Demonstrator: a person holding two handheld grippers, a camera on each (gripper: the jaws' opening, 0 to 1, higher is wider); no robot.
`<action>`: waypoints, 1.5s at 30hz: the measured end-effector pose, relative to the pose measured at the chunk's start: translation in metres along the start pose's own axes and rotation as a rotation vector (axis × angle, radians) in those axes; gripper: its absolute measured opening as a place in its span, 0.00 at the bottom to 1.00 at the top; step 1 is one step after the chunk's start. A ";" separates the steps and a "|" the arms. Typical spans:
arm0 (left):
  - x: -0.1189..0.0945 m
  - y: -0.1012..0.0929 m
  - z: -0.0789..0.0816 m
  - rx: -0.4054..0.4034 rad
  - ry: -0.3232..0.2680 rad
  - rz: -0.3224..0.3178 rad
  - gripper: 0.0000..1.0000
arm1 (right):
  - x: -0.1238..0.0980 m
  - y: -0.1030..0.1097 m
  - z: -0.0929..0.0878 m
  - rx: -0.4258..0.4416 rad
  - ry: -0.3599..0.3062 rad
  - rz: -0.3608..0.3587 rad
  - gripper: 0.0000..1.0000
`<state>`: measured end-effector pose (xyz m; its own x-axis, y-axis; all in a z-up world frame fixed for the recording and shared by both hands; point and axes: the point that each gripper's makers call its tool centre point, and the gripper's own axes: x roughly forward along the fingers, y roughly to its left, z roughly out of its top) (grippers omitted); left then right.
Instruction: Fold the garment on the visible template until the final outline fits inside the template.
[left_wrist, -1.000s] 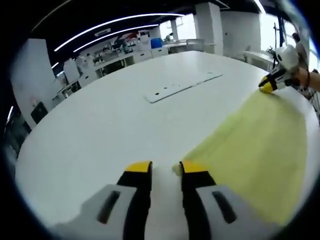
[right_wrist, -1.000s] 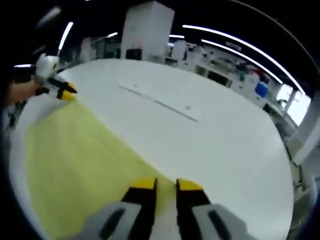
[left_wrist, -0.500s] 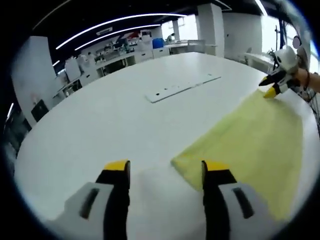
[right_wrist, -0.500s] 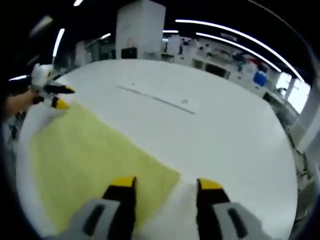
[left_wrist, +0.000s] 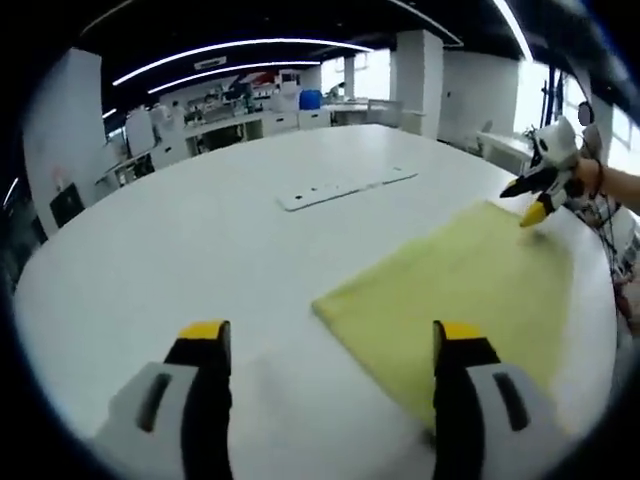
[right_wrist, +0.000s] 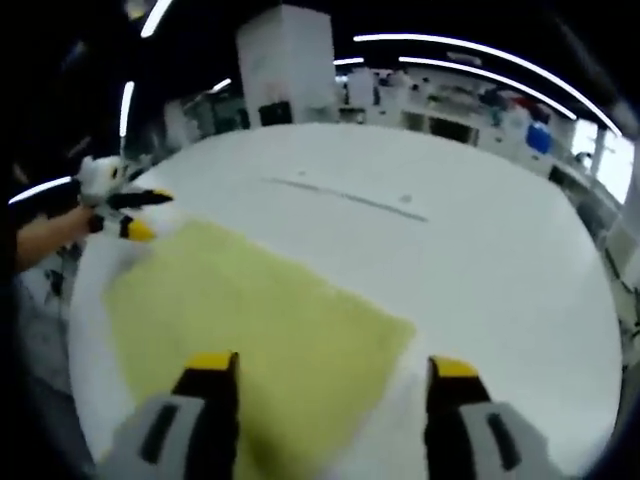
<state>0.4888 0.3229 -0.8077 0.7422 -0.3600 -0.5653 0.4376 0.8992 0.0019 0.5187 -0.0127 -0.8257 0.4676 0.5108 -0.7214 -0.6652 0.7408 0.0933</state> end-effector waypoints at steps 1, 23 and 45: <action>-0.003 -0.002 0.000 0.001 -0.003 -0.004 0.84 | -0.003 0.003 -0.002 0.001 0.004 0.003 0.78; -0.038 -0.042 -0.013 0.010 -0.023 -0.088 0.97 | -0.040 0.043 -0.032 0.031 0.001 0.078 0.91; -0.072 -0.078 -0.040 0.046 -0.038 -0.173 0.83 | -0.064 0.069 -0.064 0.050 -0.008 0.119 0.88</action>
<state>0.3807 0.2885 -0.8003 0.6723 -0.5180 -0.5289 0.5825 0.8110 -0.0538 0.4056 -0.0224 -0.8166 0.3922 0.5994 -0.6978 -0.6861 0.6959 0.2122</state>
